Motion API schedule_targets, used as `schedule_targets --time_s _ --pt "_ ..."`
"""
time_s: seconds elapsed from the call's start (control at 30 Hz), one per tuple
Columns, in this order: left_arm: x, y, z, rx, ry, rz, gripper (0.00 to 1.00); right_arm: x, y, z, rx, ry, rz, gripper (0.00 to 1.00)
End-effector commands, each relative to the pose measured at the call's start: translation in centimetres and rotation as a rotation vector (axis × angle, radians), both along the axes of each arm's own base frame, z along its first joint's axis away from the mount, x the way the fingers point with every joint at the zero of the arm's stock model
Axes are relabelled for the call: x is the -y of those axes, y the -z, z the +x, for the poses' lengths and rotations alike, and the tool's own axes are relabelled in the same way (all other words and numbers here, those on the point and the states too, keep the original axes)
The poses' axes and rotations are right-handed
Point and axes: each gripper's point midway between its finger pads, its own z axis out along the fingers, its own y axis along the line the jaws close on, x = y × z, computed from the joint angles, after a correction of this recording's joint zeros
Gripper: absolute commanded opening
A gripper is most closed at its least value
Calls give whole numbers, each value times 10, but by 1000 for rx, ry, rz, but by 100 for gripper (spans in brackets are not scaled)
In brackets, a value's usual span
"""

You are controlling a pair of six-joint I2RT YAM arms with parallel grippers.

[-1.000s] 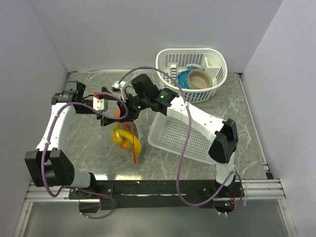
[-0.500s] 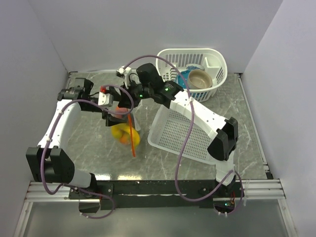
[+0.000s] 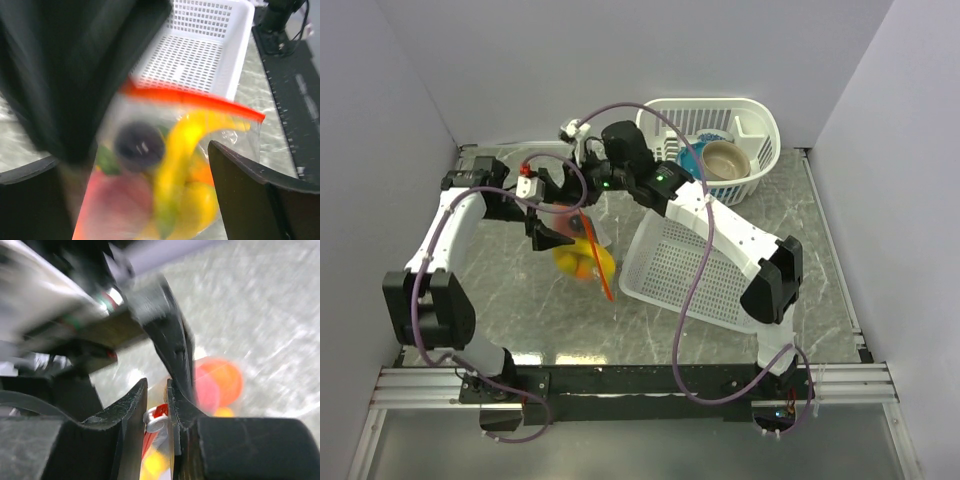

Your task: Open the zip-top bag and remove the fake food

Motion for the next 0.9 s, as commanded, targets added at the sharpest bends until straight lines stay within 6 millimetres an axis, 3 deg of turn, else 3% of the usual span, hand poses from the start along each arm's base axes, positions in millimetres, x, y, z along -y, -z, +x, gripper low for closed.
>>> schedule_targets --time_s 0.0,0.03,0.13,0.2,0.27,0.33,0.4,0.5,0.53,0.63,0.87 --pt "-8 -4 -6 -104 -24 -73 98 6 -108 13 252 30 275 0" --pt "-8 -5 -4 -98 -24 -70 85 0 -104 5 242 2 271 0" --pt "-10 -13 3 -75 -29 -59 67 -9 -101 -11 236 -37 265 0" --pt "-12 -24 4 -64 -38 -63 69 -13 -95 -14 225 -48 252 0" --pt "-13 -35 1 -57 -49 -72 82 -17 -89 -17 213 -61 246 0" --pt "-13 -48 -10 3 -48 -71 84 -19 -80 -18 199 -66 242 0" --pt "-12 -53 -20 41 -43 -69 81 -23 -76 -22 191 -79 239 0" --pt "-14 -47 -21 30 -48 -53 54 -25 -73 -23 188 -81 235 0" --pt "-15 -44 -20 22 -53 -41 39 -25 -70 -23 184 -78 231 0" --pt "-18 -33 -15 -10 -64 0 10 -21 -68 -24 192 -65 229 0" --pt "-20 -26 -18 -15 -67 17 9 -10 -69 -22 209 -31 221 0"
